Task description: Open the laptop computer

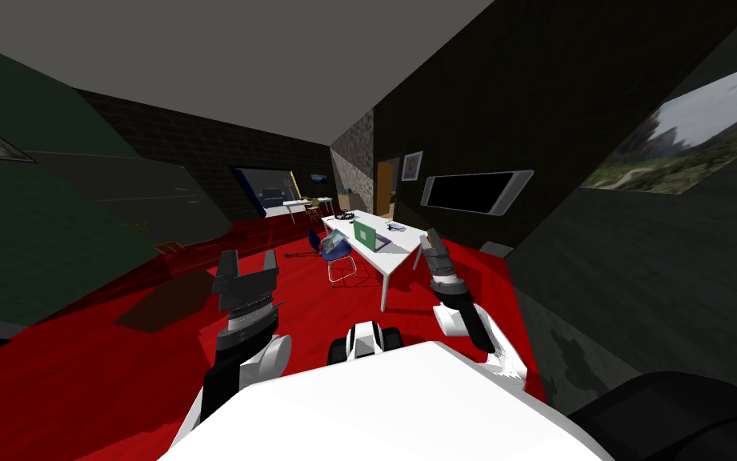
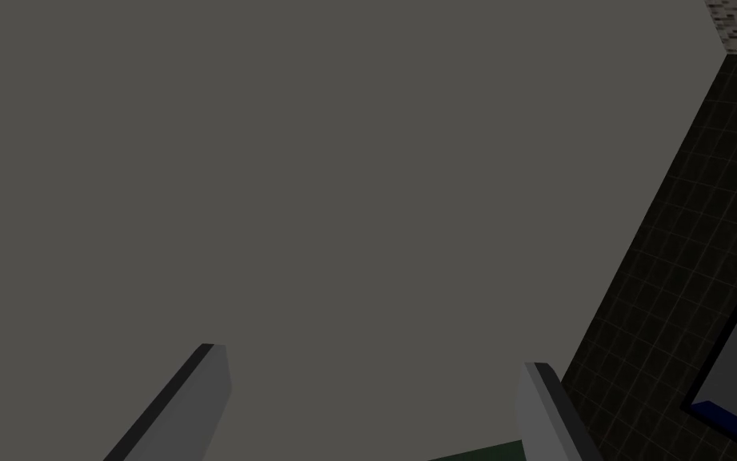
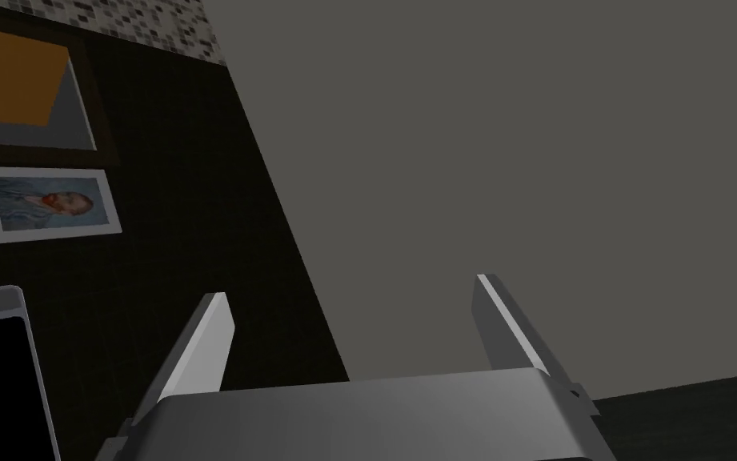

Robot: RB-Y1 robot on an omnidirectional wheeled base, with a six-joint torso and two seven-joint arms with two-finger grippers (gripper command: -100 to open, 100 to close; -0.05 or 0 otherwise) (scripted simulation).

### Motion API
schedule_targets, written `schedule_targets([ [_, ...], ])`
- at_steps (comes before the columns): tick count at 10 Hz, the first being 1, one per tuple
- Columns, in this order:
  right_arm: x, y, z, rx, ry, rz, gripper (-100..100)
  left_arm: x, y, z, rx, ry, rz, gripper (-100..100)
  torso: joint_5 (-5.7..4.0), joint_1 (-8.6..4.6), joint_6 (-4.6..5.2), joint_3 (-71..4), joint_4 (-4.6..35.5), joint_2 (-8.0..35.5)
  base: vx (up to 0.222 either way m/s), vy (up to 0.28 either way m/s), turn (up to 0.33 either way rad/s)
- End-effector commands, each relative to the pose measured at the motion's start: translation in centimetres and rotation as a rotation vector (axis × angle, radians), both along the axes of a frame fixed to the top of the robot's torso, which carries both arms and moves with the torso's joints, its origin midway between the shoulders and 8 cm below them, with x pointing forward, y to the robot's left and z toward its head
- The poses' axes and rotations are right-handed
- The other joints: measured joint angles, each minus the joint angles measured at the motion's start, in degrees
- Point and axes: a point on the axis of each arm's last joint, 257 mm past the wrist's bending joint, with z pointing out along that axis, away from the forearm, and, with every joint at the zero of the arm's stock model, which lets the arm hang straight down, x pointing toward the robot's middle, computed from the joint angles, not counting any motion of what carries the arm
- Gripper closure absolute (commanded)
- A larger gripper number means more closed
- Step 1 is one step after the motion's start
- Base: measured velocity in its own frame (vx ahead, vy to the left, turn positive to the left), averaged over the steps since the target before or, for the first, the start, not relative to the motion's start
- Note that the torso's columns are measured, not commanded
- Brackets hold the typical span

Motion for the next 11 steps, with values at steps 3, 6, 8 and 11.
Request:
schedule_targets([
  [3, 1.8, 0.0, -2.9, -0.225, 0.069, -0.117, -100, 0.0, 0.0, 0.0, 0.0, 0.0, 0.0, 0, 0.02, 0.08, -0.01, 0.02, 0.01, 0.03, 0.085, 0.079, -0.002],
  [6, 3.0, -0.5, -4.9, -0.388, 0.111, -0.201, -100, 0.0, 0.0, 0.0, 0.0, 0.0, 0.0, 0, 0.03, 0.08, 0.0, 0.01, 0.0, 0.02, 0.084, 0.101, -0.002],
  [8, 3.8, -1.1, -6.4, -0.503, 0.14, -0.257, -100, 0.0, 0.0, 0.0, 0.0, 0.0, 0.0, 0, 0.01, 0.03, -0.01, -0.03, -0.01, -0.04, 0.102, 0.096, -0.002],
  [11, 4.6, -1.8, -8.0, -0.626, 0.169, -0.315, -100, 0.0, 0.0, 0.0, 0.0, 0.0, 0.0, 0, 0.04, 0.13, 0.0, 0.02, 0.01, 0.04, 0.089, 0.1, -0.002],
])
